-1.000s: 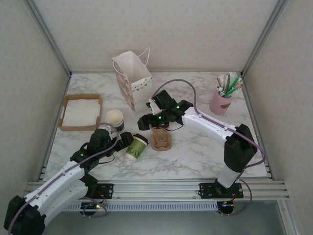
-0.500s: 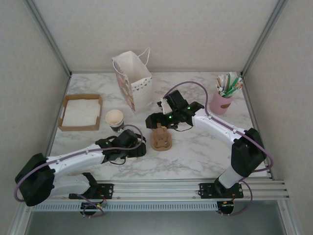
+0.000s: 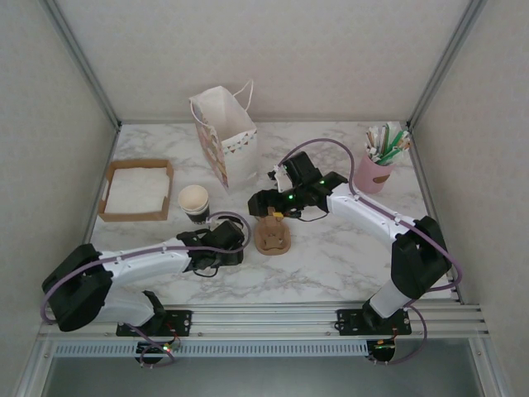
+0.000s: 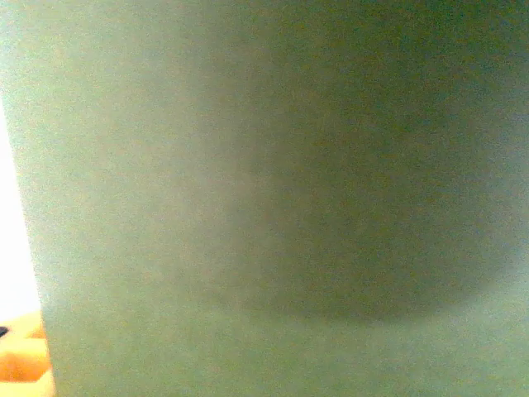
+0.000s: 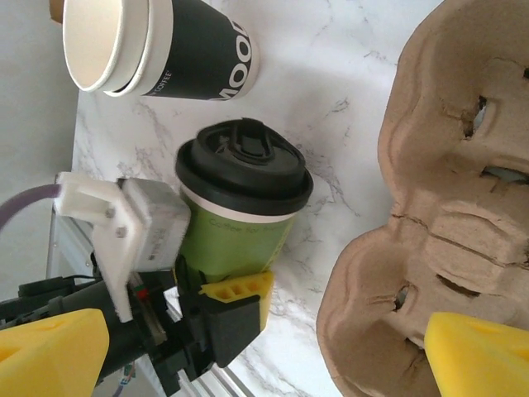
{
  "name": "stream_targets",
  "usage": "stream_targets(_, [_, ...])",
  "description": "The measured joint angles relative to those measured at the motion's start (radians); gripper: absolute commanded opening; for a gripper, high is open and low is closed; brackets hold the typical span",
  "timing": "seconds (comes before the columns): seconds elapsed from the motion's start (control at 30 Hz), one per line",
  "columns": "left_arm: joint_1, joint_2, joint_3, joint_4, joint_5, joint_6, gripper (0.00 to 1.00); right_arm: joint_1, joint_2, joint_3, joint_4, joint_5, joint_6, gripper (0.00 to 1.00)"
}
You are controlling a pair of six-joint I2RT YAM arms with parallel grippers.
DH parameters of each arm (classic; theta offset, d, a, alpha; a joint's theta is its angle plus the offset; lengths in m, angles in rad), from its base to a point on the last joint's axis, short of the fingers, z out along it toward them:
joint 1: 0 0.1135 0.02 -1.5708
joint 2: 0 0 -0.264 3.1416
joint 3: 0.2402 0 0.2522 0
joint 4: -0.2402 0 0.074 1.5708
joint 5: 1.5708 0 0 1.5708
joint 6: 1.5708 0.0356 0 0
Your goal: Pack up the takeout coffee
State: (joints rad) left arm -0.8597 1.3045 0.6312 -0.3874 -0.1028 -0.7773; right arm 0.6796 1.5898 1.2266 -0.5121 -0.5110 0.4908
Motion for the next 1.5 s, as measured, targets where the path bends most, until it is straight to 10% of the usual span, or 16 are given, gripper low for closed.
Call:
stream_targets(0.37, [-0.090,-0.338,-0.170,0.284,-0.157,0.081,0.57,-0.021,0.013,0.072,-0.002,-0.142,0.023,0.99])
stream_targets(0.93, [-0.239,-0.416,-0.373,0.882,-0.389,0.437,0.59,-0.010,0.050,0.293,-0.102,-0.222,-0.052,0.99])
stream_targets(1.5, [-0.259,-0.386,-0.373,0.969,-0.401,0.571,0.60,0.109,0.092,0.567,-0.423,-0.082,-0.329,0.91])
